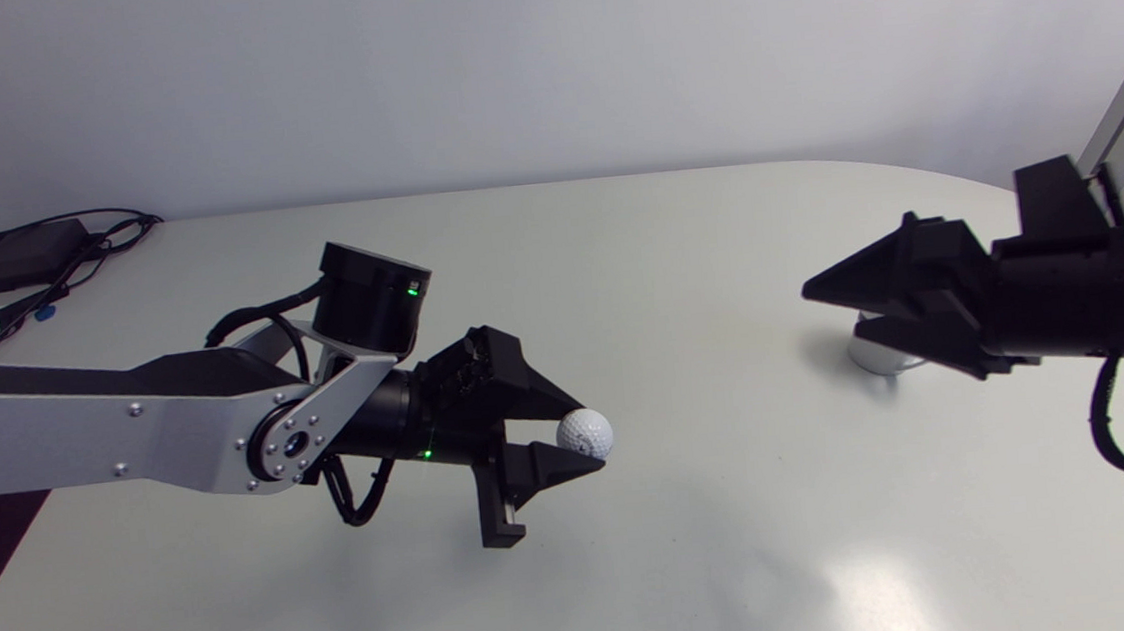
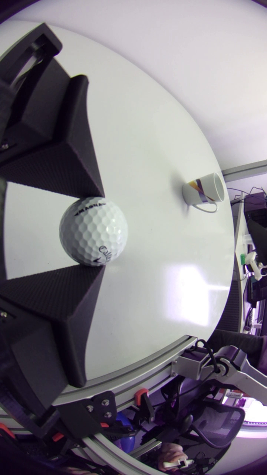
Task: Pick up the white golf ball from the table and place it into the cup.
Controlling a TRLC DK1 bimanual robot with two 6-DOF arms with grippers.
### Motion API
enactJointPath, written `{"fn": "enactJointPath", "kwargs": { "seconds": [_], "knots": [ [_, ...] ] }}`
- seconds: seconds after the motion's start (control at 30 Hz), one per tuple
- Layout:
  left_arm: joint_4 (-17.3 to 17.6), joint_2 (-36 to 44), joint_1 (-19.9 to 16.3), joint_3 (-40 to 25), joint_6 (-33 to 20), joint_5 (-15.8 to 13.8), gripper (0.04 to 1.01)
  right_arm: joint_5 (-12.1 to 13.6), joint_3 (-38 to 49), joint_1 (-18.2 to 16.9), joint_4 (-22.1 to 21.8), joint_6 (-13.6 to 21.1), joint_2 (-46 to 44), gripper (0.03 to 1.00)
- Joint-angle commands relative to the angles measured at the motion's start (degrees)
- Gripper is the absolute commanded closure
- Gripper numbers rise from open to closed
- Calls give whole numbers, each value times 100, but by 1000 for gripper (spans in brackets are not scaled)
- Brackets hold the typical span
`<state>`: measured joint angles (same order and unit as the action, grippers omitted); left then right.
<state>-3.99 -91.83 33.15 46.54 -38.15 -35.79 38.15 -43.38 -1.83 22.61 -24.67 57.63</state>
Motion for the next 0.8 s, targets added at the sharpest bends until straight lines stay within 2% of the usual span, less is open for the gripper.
{"fn": "enactJointPath", "kwargs": {
  "seconds": [0.0,0.03,0.13,0.23,0.27,0.33,0.37,0.53,0.67,0.77],
  "knots": [
    [-155,-362,96,338,-158,-42,616,702,-66,42,165,-3,583,69],
    [-199,-467,122,390,-149,-51,618,887,-92,7,191,-3,785,69],
    [-287,-784,148,566,-158,-60,616,1186,-259,-231,411,23,1409,69],
    [-357,-1021,183,698,-158,-60,616,2126,-400,-477,674,656,1998,70],
    [-392,-1135,201,751,-158,-60,616,2513,-558,-521,921,928,2323,70],
    [-401,-1214,227,821,-149,-60,616,2522,-830,-450,1404,1473,2701,70],
    [-401,-1232,245,856,-140,-60,616,2522,-918,-362,1545,1632,2868,70],
    [-392,-1205,271,1006,-87,-77,616,2082,-1103,270,1413,1930,3422,70],
    [-348,-1153,324,1199,36,-77,616,1871,-1191,578,1202,1930,3853,70],
    [-357,-1153,421,1322,150,-77,616,1617,-1147,798,1070,1930,3861,70]
  ]
}}
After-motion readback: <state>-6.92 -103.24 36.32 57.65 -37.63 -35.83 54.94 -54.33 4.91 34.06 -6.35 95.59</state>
